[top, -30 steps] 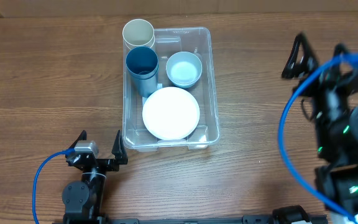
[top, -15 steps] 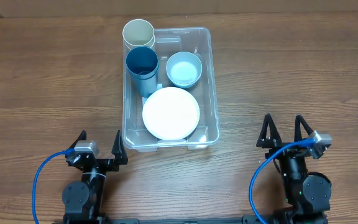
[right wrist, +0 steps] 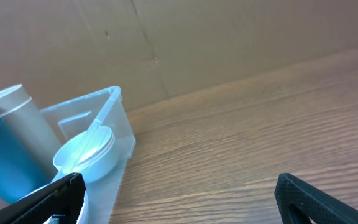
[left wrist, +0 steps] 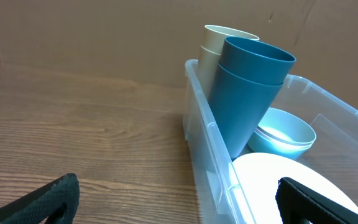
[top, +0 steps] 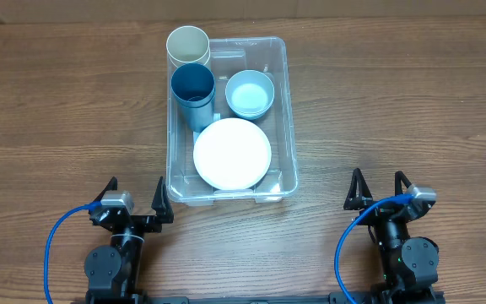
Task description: Pack container
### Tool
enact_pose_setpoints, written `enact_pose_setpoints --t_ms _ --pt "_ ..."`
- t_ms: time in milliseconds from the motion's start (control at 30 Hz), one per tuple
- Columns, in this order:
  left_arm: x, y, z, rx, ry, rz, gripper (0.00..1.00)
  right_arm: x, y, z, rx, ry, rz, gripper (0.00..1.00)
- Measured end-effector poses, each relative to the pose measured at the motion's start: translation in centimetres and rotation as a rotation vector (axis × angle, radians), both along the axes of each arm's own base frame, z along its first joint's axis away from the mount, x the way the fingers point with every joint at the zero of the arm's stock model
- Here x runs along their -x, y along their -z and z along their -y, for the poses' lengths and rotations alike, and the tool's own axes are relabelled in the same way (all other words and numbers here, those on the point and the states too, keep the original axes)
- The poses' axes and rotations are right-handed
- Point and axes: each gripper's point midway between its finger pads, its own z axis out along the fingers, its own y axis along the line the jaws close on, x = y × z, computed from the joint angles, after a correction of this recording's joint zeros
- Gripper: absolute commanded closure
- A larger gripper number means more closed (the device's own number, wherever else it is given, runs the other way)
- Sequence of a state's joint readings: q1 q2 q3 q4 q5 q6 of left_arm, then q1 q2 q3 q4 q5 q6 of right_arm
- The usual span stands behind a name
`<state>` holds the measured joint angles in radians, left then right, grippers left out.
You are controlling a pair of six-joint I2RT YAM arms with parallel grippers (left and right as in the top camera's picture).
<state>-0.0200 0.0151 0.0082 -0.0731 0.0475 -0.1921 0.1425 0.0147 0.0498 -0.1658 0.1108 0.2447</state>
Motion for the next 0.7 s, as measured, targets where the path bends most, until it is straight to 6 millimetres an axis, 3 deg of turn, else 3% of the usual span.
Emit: enact_pose_setpoints --t_ms 233,700 --pt "0.0 0.0 0.0 0.0 0.0 0.0 0.0 0.04 0.08 -0.48 0.13 -0.04 0.005 0.0" --pt "0.0 0.0 0.0 0.0 0.0 0.0 0.0 0.0 0.09 -0.14 0.162 -0.038 0.007 0.0"
